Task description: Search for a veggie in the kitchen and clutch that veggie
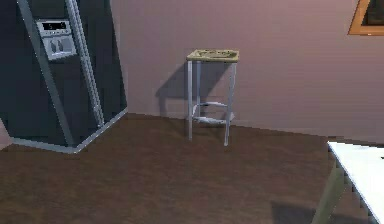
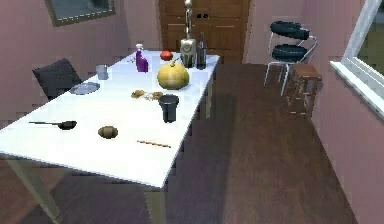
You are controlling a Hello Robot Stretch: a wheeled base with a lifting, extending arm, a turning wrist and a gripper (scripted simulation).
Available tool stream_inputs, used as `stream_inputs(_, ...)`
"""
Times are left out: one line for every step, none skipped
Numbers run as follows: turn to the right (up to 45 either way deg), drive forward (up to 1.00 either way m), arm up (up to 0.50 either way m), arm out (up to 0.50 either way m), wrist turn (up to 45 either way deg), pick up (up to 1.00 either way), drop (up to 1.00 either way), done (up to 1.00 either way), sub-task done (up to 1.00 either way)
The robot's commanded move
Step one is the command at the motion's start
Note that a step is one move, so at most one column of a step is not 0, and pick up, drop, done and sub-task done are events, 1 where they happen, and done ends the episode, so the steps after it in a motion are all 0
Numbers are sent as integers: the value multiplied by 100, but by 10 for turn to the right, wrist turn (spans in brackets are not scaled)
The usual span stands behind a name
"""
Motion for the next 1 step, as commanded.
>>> stream_inputs(90, 0, 0, 0, 0, 0, 0, 0, 0)
